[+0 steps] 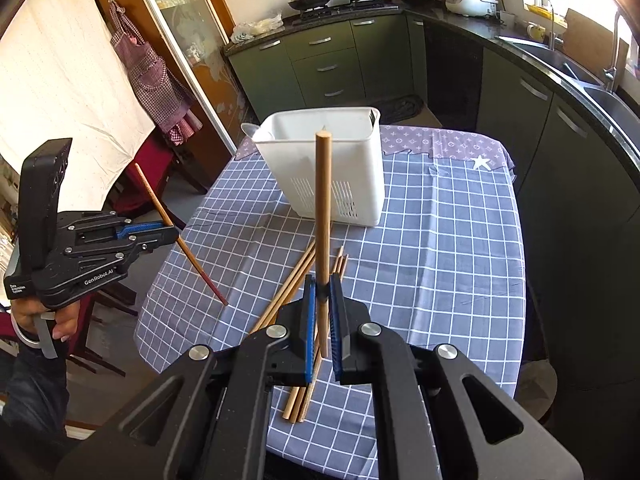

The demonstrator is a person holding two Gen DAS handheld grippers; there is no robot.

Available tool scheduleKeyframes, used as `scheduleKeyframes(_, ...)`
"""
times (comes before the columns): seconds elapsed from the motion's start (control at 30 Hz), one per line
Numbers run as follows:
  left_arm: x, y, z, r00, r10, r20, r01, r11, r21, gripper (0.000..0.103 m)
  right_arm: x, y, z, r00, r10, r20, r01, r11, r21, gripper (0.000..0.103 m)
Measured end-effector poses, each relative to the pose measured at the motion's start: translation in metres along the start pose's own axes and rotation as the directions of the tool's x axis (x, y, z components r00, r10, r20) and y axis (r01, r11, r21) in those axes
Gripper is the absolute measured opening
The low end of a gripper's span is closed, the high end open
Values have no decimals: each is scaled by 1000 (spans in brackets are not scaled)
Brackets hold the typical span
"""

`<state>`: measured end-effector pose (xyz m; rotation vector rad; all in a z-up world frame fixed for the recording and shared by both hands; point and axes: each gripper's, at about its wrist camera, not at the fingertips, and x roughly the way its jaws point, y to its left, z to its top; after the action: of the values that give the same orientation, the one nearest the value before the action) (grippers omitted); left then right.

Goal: Organize utensils
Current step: 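Carry both held chopsticks upright over the white holder, then lower both chopsticks into the holder and open both tools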

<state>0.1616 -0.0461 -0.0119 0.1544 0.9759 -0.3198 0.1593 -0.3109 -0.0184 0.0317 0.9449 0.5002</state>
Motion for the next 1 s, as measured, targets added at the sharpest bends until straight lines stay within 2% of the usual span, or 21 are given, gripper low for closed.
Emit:
scheduleKeyframes(0.13, -22, -2, 22, 999, -22, 48, 22, 1000, 0, 7, -23, 5, 22, 999, -5, 49, 5, 1000, -15, 7)
scheduleKeyframes(0.23, -46, -3, 49, 992, -29, 120, 30, 1000, -1, 7, -47, 10, 48, 994, -21, 110, 24, 999, -27, 7)
scheduleKeyframes(0.4, -76, -3, 99, 969, -28, 246, 37, 999, -35, 7, -81, 14, 94, 976, -31, 217, 35, 999, -15, 7)
scheduleKeyframes(0.57, -75, -3, 137, 946, 7, 324, 15, 998, -64, 7, -93, 9, 135, 951, -34, 306, 32, 999, 12, 7)
scheduleKeyframes(0.67, -58, 1, 153, 947, 23, 320, 6, 996, -89, 7, -84, 3, 158, 944, -40, 326, 32, 999, 29, 7)
scheduleKeyframes(0.8, -23, 5, 161, 959, 56, 278, -28, 994, -105, 7, -57, -5, 179, 944, -54, 327, 44, 998, 38, 7)
scheduleKeyframes(1.0, 27, 10, 155, 982, 72, 175, -55, 993, -104, 7, 8, -17, 185, 971, -62, 229, 55, 998, 35, 7)
